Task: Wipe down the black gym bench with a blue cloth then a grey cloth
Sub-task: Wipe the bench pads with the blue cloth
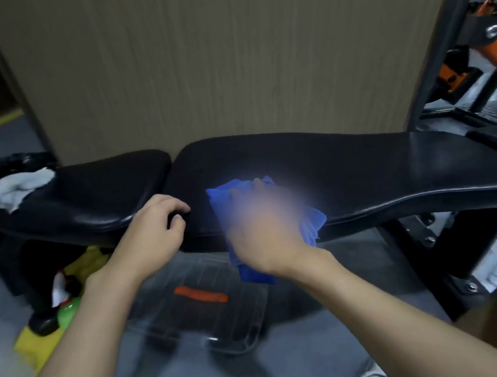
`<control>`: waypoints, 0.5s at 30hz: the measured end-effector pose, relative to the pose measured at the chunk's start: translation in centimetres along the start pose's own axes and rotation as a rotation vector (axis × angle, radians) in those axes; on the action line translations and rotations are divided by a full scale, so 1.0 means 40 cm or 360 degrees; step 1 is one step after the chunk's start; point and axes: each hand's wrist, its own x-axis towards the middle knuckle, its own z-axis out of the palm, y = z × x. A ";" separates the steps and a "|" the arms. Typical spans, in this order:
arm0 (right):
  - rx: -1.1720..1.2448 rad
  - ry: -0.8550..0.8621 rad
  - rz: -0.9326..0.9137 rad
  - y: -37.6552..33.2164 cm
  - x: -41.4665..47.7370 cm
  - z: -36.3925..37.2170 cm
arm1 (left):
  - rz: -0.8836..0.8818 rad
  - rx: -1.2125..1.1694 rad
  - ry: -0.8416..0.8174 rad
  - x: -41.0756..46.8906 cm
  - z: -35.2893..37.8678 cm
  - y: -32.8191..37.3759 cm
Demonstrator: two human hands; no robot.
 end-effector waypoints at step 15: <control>-0.0393 0.0319 -0.0595 -0.047 0.074 0.067 | -0.0185 -0.0360 0.0158 -0.020 -0.027 -0.057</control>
